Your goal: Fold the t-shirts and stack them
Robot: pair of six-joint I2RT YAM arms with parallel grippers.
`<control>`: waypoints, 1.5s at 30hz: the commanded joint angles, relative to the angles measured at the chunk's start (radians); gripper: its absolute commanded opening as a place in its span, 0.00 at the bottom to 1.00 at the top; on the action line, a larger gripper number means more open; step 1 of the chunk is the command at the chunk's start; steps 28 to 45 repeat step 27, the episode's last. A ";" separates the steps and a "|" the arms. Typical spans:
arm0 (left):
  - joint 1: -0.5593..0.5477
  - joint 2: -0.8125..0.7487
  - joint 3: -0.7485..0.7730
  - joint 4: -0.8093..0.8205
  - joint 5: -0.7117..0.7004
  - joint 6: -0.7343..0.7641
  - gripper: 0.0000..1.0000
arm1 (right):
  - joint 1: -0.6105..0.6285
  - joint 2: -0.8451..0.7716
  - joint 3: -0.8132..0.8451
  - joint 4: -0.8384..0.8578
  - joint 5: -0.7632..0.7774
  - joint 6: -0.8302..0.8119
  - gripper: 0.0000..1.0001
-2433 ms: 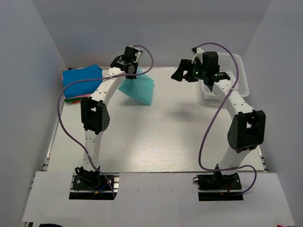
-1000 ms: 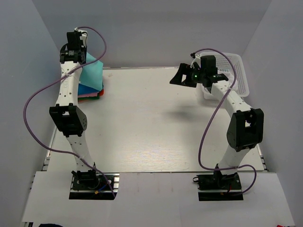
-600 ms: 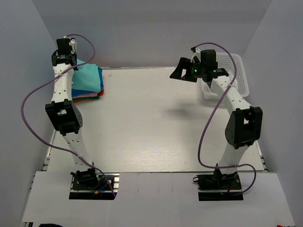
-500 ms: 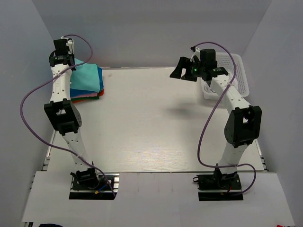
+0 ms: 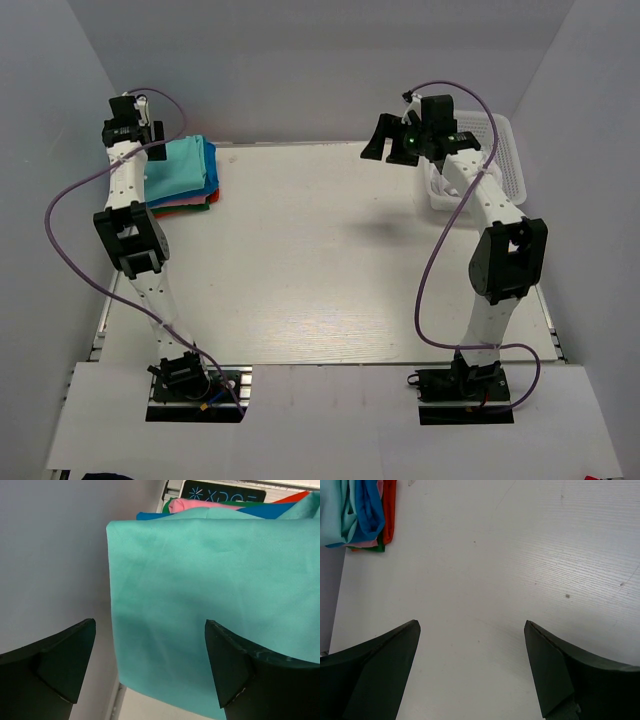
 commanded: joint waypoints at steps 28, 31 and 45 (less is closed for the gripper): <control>-0.477 -0.682 -0.820 0.300 0.463 -0.520 1.00 | -0.008 -0.420 -0.607 0.270 0.068 0.012 0.90; -0.477 -0.682 -0.820 0.300 0.463 -0.520 1.00 | -0.008 -0.420 -0.607 0.270 0.068 0.012 0.90; -0.477 -0.682 -0.820 0.300 0.463 -0.520 1.00 | -0.008 -0.420 -0.607 0.270 0.068 0.012 0.90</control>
